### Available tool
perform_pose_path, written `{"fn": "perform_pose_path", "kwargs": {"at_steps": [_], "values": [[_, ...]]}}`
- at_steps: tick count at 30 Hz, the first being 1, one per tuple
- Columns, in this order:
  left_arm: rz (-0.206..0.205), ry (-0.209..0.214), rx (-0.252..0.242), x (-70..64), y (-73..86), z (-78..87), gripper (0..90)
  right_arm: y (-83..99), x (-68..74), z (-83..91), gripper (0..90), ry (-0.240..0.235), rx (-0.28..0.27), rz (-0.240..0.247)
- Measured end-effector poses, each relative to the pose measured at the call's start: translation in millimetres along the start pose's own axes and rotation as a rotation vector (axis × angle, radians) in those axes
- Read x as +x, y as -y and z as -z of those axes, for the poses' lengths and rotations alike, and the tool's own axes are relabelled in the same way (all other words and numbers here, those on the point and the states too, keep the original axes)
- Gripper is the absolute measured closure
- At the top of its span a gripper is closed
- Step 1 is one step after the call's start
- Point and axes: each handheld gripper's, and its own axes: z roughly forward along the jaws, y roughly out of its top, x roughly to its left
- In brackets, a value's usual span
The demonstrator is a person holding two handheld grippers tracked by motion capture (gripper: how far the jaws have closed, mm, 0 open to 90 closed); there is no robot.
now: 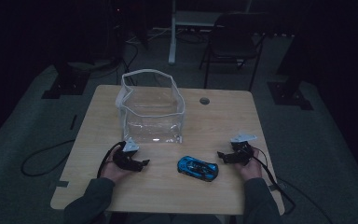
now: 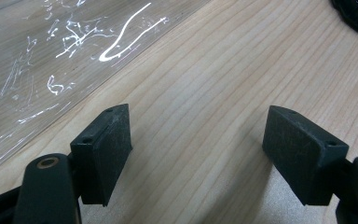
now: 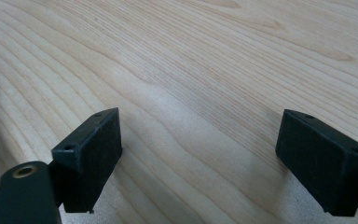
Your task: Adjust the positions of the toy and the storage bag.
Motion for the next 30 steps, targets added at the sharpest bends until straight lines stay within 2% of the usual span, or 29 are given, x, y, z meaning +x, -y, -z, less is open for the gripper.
{"fn": "perform_pose_path", "kwargs": {"at_steps": [9,12,17,20,21,23,26,27,30], "values": [[0.000,-0.002,-0.010,0.5,0.4,-1.0,23.8,0.6,0.1,0.5,14.2,0.002,-0.002,-0.001],[0.008,-0.008,-0.010,2.0,0.5,0.4,27.7,1.2,0.9,1.2,13.9,0.009,-0.002,-0.005],[0.009,-0.008,-0.016,3.8,1.5,1.5,32.2,1.6,1.9,2.0,13.3,-0.007,0.007,0.012],[0.029,-0.028,-0.022,4.7,1.7,1.0,33.0,-1.0,6.6,4.0,26.4,-0.002,0.013,0.013],[0.029,-0.028,-0.022,4.7,1.7,1.0,33.0,-1.0,6.6,4.0,26.4,-0.002,0.013,0.013],[0.046,-0.046,-0.008,5.3,0.7,2.5,34.1,-6.0,11.9,7.0,34.9,0.001,-0.012,0.040],[0.052,-0.063,0.004,7.6,0.7,5.8,40.5,-15.0,15.0,13.4,39.5,-0.024,-0.063,0.033],[0.052,-0.063,0.004,7.6,0.7,5.8,40.9,-15.0,15.0,13.4,39.5,-0.024,-0.063,0.033],[0.066,-0.083,-0.014,11.7,0.5,12.0,41.9,-26.2,19.9,19.7,51.3,-0.069,-0.092,0.034]]}}
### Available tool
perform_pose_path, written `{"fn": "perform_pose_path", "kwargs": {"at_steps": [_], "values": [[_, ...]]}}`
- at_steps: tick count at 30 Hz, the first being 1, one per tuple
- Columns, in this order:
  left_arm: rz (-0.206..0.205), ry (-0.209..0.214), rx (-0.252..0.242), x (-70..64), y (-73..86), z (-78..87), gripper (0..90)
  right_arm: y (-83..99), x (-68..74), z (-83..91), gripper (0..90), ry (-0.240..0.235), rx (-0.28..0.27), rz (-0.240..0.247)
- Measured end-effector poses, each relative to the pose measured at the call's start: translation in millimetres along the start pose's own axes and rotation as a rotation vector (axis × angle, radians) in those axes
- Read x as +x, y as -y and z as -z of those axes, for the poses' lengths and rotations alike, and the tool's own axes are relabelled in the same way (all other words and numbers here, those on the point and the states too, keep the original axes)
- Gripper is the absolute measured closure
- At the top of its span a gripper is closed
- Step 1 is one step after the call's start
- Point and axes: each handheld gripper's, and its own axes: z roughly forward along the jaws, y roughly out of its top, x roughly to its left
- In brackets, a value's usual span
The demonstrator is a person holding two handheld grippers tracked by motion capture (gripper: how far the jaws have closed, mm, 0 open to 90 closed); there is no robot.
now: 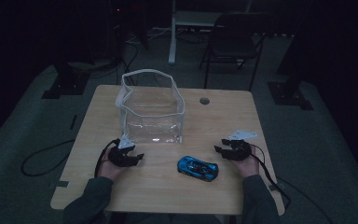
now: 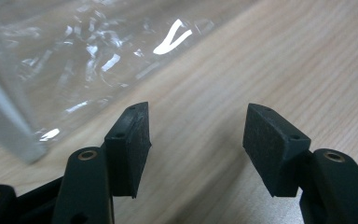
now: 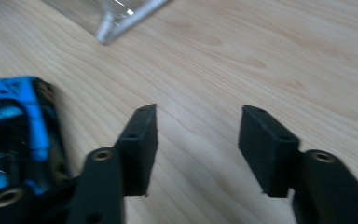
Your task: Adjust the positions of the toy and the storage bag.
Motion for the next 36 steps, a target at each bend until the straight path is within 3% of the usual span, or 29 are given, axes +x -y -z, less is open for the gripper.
{"fn": "perform_pose_path", "kwargs": {"at_steps": [3,6,9,14,19,29,32,36], "values": [[0.017,-0.027,-0.029,5.8,-2.6,9.9,43.2,-6.1,4.0,0.5,55.8,-0.021,-0.010,0.011],[0.031,-0.089,-0.085,14.2,-7.2,28.0,48.2,-22.1,14.8,-2.4,63.6,-0.059,-0.025,0.041],[0.042,-0.120,-0.127,21.7,-10.9,42.0,50.9,-36.5,25.2,-4.9,69.8,-0.090,-0.056,0.064],[0.078,-0.163,-0.159,39.0,-14.9,55.7,51.0,-60.2,36.7,-11.1,70.6,-0.120,-0.093,0.100],[0.085,-0.174,-0.171,50.1,-19.7,57.2,49.6,-81.2,45.2,-19.0,69.4,-0.146,-0.125,0.133],[0.096,-0.168,-0.160,58.6,-29.7,42.4,53.4,-108.2,55.8,-41.5,69.8,-0.222,-0.172,0.130],[0.104,-0.156,-0.158,61.0,-31.5,38.1,63.7,-114.3,60.1,-49.8,73.3,-0.242,-0.176,0.140],[0.096,-0.146,-0.152,60.8,-33.4,33.1,77.5,-114.2,58.3,-54.8,79.0,-0.279,-0.198,0.110]]}}
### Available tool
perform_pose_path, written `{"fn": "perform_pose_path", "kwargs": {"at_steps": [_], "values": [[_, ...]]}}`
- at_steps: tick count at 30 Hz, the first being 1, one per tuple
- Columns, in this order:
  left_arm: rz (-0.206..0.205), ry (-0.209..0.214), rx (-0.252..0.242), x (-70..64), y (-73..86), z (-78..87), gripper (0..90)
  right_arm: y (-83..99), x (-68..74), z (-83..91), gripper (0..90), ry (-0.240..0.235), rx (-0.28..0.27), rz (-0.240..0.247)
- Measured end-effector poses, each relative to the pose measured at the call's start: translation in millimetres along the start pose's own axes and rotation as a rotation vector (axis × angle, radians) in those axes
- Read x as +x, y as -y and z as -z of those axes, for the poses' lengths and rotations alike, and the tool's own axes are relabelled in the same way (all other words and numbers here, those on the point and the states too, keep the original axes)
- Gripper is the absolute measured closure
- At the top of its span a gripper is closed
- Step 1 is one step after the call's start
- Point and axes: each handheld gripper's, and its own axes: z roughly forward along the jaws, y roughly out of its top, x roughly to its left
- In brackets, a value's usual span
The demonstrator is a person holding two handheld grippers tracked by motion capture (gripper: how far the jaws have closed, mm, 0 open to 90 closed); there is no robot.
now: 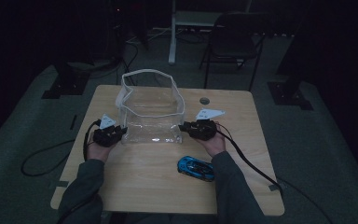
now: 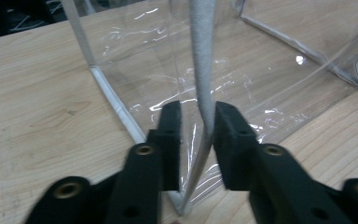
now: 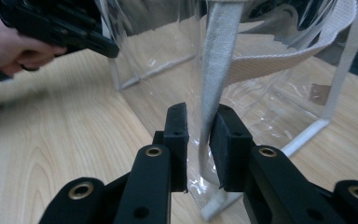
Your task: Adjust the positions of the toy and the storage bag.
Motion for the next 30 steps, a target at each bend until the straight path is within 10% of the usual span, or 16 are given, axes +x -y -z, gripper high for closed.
{"fn": "perform_pose_path", "kwargs": {"at_steps": [11,30], "values": [[-0.020,0.004,-0.008,-3.3,-3.6,-4.3,86.3,-0.1,4.0,3.8,87.0,0.039,0.015,0.049],[-0.098,0.137,-0.018,-66.0,-26.1,-37.1,86.4,31.8,-6.1,77.8,86.6,0.169,0.036,0.073]]}}
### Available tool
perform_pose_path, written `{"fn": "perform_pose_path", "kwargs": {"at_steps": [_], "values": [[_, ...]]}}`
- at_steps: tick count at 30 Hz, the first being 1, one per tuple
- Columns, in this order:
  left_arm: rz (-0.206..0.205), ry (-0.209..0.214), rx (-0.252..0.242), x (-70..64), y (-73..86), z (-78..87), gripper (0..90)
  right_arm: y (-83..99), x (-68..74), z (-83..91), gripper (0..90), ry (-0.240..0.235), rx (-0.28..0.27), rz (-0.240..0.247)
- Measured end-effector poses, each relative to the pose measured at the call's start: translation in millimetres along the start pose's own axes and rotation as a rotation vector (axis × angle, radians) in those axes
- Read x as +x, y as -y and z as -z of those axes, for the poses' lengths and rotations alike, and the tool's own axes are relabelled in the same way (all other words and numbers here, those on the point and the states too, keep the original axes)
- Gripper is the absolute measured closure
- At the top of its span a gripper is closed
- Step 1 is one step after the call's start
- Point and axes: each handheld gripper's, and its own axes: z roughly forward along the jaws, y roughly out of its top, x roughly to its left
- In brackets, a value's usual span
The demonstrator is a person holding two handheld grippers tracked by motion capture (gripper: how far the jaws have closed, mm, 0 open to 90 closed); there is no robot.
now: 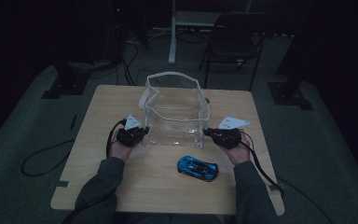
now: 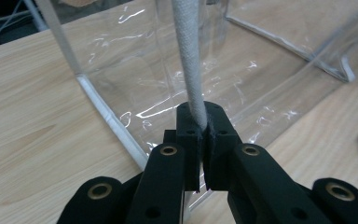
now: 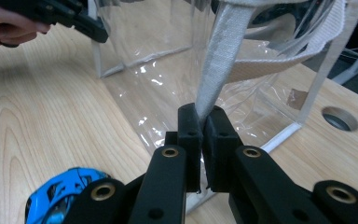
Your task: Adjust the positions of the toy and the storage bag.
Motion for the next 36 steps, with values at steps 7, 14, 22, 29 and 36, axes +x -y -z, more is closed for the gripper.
{"fn": "perform_pose_path", "kwargs": {"at_steps": [7,14,22,29,36], "values": [[-0.023,0.020,0.005,-9.8,-2.6,-2.1,86.2,8.4,-1.8,13.1,86.5,0.024,-0.004,0.002],[-0.033,-0.002,-0.008,-18.2,-3.7,12.2,62.0,14.2,1.6,19.1,69.3,0.029,0.007,-0.016],[-0.114,0.080,-0.057,-45.7,1.8,38.4,47.0,48.8,25.0,38.9,46.9,0.025,0.137,0.014],[-0.241,0.246,-0.007,-79.7,2.0,10.2,35.4,68.6,39.6,44.6,34.3,0.001,0.176,0.011],[-0.294,0.360,0.018,-102.1,8.0,-17.5,28.2,81.7,50.0,37.9,24.1,-0.062,0.219,-0.015]]}}
